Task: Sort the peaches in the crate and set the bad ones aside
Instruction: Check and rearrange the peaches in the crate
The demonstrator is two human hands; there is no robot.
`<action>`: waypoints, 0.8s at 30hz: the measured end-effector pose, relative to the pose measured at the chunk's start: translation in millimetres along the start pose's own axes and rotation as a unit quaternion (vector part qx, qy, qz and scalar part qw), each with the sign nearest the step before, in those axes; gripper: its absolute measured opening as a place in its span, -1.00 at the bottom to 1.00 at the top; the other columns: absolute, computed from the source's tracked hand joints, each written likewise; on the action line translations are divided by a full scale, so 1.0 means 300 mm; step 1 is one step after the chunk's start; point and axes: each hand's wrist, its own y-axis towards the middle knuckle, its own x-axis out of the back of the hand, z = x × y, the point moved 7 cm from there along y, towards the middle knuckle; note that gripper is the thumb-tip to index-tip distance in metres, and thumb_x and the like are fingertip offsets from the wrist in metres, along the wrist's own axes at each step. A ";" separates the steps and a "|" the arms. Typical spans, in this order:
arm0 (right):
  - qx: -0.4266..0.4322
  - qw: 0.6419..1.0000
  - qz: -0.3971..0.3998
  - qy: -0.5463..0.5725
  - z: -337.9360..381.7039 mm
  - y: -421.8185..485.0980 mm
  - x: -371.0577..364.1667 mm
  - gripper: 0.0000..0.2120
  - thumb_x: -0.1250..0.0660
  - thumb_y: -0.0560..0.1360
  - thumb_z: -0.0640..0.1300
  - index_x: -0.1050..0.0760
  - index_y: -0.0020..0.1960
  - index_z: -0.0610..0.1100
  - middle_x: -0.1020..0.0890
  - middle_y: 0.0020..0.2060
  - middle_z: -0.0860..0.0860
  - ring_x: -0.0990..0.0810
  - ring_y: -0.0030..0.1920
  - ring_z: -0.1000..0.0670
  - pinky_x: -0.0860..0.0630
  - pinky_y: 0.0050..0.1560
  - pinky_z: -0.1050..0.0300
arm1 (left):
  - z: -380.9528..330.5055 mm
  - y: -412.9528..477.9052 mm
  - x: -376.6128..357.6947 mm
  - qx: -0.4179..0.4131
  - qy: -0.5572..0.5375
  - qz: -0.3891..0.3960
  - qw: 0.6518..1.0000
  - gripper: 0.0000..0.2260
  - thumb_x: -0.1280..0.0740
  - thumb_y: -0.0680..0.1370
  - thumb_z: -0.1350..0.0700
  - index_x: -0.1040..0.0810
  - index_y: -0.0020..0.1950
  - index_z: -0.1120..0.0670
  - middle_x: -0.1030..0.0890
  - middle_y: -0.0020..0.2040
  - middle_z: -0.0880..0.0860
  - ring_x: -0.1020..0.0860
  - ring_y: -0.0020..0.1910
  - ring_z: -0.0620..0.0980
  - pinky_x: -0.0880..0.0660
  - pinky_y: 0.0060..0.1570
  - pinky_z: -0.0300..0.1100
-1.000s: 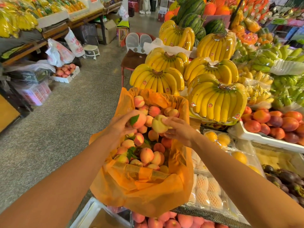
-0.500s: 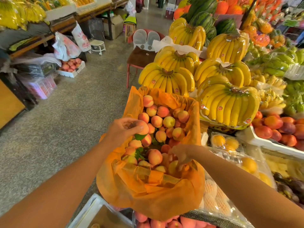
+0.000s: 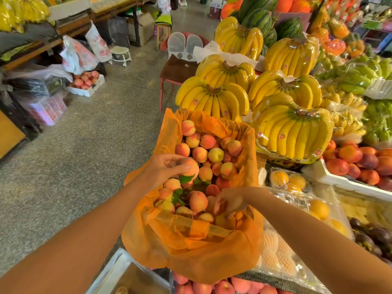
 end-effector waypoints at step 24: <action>0.168 0.951 -0.127 0.228 0.149 -0.020 0.169 -0.53 -0.49 0.44 -0.07 -0.46 0.31 0.02 -0.46 0.25 -0.03 -0.42 0.24 -0.02 -0.40 0.24 0.09 | 0.004 0.019 0.097 -0.085 0.363 -0.032 0.927 -0.76 -0.40 0.44 -0.20 -0.65 -0.01 -0.10 -0.54 0.25 -0.02 -0.43 0.31 -0.07 -0.11 0.46 -0.05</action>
